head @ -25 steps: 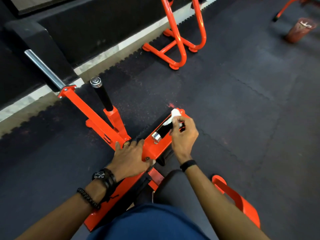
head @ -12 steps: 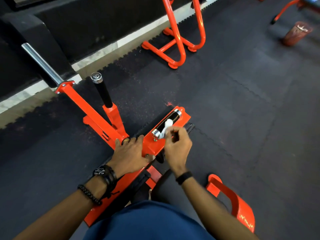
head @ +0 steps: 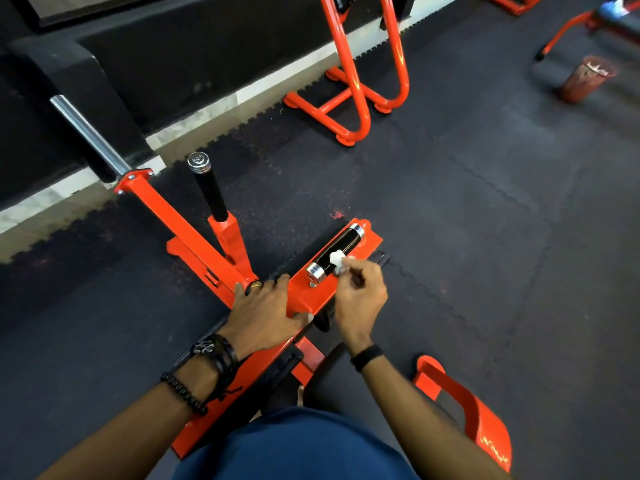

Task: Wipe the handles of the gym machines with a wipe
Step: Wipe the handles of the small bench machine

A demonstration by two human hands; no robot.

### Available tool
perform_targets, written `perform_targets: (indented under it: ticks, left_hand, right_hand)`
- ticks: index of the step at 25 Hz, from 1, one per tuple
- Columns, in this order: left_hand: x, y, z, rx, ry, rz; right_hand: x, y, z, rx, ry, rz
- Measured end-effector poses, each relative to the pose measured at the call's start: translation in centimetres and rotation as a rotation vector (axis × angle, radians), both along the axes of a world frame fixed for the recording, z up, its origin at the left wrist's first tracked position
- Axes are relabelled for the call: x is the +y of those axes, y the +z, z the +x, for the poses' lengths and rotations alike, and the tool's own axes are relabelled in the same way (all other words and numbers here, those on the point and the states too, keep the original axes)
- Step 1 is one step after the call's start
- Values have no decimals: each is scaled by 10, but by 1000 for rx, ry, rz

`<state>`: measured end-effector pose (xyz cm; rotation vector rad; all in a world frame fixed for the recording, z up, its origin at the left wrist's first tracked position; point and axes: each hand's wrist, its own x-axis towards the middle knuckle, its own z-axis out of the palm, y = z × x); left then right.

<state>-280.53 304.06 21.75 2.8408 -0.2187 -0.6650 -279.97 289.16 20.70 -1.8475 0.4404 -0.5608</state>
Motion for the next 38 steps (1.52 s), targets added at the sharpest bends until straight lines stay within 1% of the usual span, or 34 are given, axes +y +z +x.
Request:
perform_targets:
  ticks: [1, 3, 6, 8, 9, 12, 13, 15, 17, 19, 21, 23, 24, 26, 28, 30, 32, 34, 35, 36, 38]
  left_hand:
    - [0, 0, 0, -8, -3, 4]
    - [1, -2, 0, -20, -13, 5]
    - [2, -2, 1, -11, -18, -7]
    - [2, -1, 1, -4, -22, -3]
    - [2, -1, 1, -5, -22, -5]
    - [2, -1, 0, -5, -22, -10]
    - [2, -1, 0, -6, -26, -8]
    - [2, -1, 0, 0, -32, -13]
    - [3, -1, 0, -2, -36, -13]
    - [3, -1, 0, -3, -33, -12]
    - [2, -1, 0, -10, -32, -6]
    - [1, -2, 0, -17, -34, 7]
    - [1, -2, 1, -19, -38, 13]
    - [1, -1, 1, -13, -41, 10]
    - [2, 0, 1, 1, -36, -3]
    - [3, -1, 0, 2, -39, 5]
    - [2, -1, -1, -10, -41, 13]
    - [1, 0, -2, -13, -27, 10]
    - [0, 1, -1, -14, -25, 8]
    - [0, 1, -1, -13, -26, 7]
    - [2, 1, 0, -3, -33, 2]
  right_hand:
    - [5, 1, -12, -3, 43, 18]
    - [-2, 2, -5, -2, 53, 40]
    - [-29, -2, 46, 73, -120, 75]
    - [-29, -1, 49, 81, -169, 114]
    - [-21, 0, 39, 73, -149, 121]
    - [1, -3, -5, 49, 1, 81]
    - [1, -2, -6, 43, 7, 67]
    - [-11, -2, 24, 67, -108, 94]
    - [-29, 2, 57, 105, -231, 176]
    - [-32, 3, 62, 110, -252, 185]
    - [-17, 3, 35, 105, -166, 121]
    - [0, 2, 0, 89, -26, 134]
    - [3, 2, -4, 77, -4, 129]
    - [-4, 3, 16, 68, -86, 118]
    - [-16, 7, 43, 70, -179, 175]
    - [-15, 6, 44, 45, -190, 177]
    - [-2, -4, 13, 59, -122, 108]
    - [13, -10, -20, 80, 2, 121]
    - [14, -9, -21, 76, 13, 140]
    - [11, -9, -9, 74, -31, 156]
    - [-6, -8, 31, 110, -192, 211]
